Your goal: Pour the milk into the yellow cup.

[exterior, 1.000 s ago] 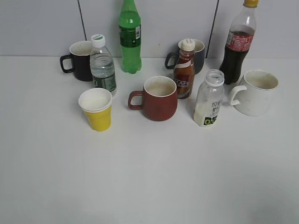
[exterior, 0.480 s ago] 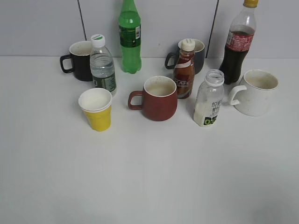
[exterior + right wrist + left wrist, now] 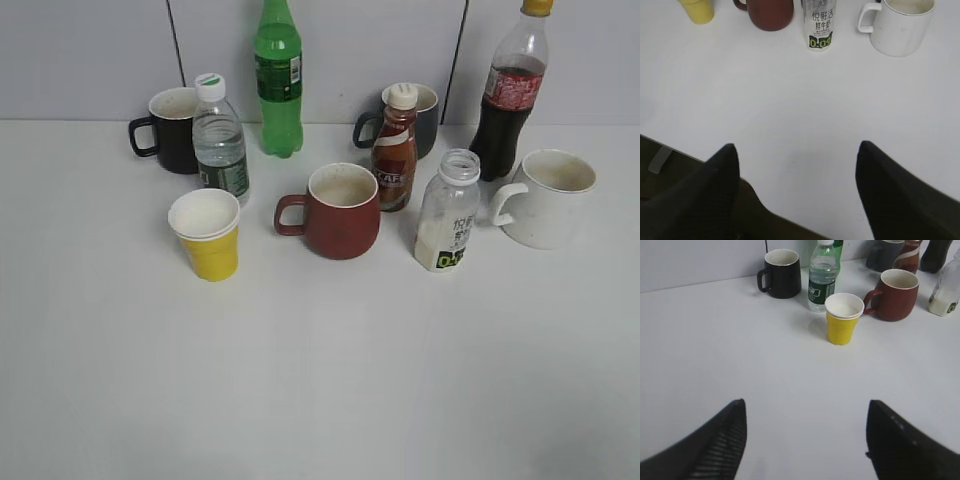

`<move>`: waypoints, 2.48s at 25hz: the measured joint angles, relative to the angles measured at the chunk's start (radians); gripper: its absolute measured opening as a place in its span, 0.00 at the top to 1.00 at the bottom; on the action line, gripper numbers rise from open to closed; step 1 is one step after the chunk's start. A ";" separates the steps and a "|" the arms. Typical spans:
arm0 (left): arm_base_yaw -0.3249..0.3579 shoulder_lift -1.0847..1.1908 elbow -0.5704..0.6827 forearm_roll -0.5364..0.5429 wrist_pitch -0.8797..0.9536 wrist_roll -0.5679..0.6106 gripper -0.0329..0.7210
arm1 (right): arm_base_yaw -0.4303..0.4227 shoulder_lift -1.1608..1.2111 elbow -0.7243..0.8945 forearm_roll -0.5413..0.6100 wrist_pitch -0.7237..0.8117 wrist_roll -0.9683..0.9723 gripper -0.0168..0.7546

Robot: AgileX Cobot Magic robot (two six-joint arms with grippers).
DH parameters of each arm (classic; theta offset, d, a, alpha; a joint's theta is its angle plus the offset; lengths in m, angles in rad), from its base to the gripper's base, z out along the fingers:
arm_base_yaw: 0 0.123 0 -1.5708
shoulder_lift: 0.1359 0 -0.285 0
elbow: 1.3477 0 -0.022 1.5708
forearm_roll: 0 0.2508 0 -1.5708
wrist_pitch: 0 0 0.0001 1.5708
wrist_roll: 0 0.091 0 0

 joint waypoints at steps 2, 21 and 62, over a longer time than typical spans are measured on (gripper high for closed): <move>0.002 0.000 0.000 0.000 0.000 0.000 0.20 | 0.000 0.000 0.000 0.000 0.000 0.000 0.27; 0.373 0.000 0.000 -0.002 -0.001 0.000 0.20 | -0.277 -0.126 0.001 0.027 0.000 -0.001 0.27; 0.359 0.000 0.001 -0.003 -0.002 0.000 0.20 | -0.277 -0.127 0.006 -0.120 -0.003 0.062 0.27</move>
